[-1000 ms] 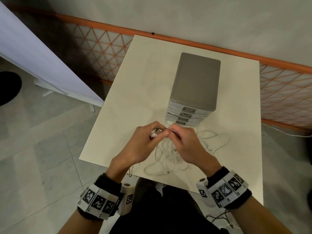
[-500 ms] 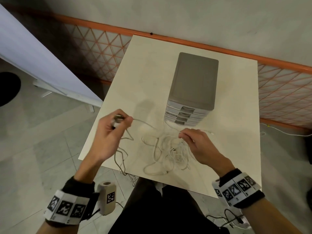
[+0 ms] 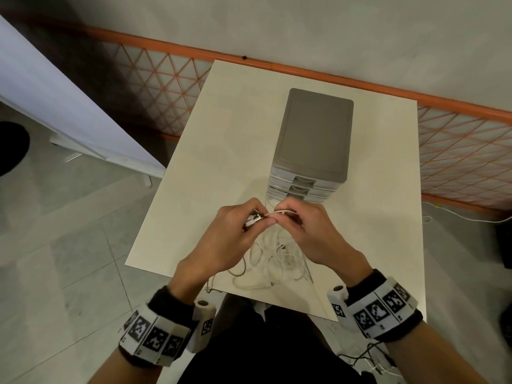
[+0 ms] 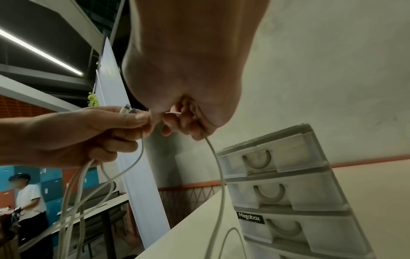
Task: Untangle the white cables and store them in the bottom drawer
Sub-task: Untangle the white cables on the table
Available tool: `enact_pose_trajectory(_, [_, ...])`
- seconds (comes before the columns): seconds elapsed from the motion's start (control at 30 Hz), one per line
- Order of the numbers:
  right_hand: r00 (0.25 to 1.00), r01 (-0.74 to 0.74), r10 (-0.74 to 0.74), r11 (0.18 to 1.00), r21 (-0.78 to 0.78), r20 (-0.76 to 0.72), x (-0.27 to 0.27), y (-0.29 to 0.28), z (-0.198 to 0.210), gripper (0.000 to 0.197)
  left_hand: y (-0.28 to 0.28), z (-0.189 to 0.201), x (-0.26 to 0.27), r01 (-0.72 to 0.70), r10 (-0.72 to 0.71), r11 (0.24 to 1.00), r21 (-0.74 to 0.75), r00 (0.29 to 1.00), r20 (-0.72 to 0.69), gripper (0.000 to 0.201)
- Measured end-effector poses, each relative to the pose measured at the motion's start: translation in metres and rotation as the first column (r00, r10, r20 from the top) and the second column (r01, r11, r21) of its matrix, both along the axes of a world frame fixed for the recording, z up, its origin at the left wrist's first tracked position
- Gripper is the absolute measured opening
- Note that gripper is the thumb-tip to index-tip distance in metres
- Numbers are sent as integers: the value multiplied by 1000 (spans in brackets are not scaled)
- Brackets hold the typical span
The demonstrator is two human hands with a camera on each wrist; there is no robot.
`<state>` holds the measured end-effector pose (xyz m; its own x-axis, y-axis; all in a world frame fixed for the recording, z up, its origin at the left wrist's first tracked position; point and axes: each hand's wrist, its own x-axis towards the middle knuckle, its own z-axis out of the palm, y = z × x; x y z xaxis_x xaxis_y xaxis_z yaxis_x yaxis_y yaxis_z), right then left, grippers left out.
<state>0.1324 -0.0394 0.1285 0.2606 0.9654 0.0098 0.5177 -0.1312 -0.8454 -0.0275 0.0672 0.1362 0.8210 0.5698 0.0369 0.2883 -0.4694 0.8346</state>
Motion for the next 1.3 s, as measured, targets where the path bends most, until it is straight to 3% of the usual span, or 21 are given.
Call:
enact_pose_trajectory(0.13, [1000,23,-23,1000,6,6,10,-9,-8,24,12,19,-15,-160,200,966,-203,961,192,16])
enact_pose_trajectory(0.33, [959,-50,88,988,-145,268,19,-17,-34,26,21,34,-37,-305,388,911,-279,863,324,15])
enact_pose_trajectory(0.47, [978,-27,82,963,-270,193,23,-22,-52,24,25,53,-41,-306,439,892,-332,758,483,22])
enact_pose_trajectory(0.57, [990,13,18,974,-225,137,30,-39,-71,24,38,63,-47,-325,461,886,-331,696,551,25])
enact_pose_trajectory(0.63, [991,50,-24,979,-197,135,31,-43,-78,26,41,65,-51,-326,450,892,-313,703,551,23])
enact_pose_trajectory(0.77, [994,35,-29,998,-53,105,15,-24,-61,24,34,63,-57,-309,375,926,-214,809,452,18])
enact_pose_trajectory(0.9, [994,-41,51,993,114,-94,-31,17,-19,19,25,72,-78,-325,337,941,-95,863,377,22])
enact_pose_trajectory(1.07, [931,-208,261,954,217,-255,-100,52,5,18,10,85,-129,-457,445,888,-53,823,353,27])
enact_pose_trajectory(1.2, [889,-190,267,954,230,-371,-121,64,8,21,-3,81,-155,-570,563,819,-70,773,292,26])
enact_pose_trajectory(1.3, [858,-187,263,960,209,-442,-118,70,9,21,-8,74,-156,-580,588,807,-107,776,228,23])
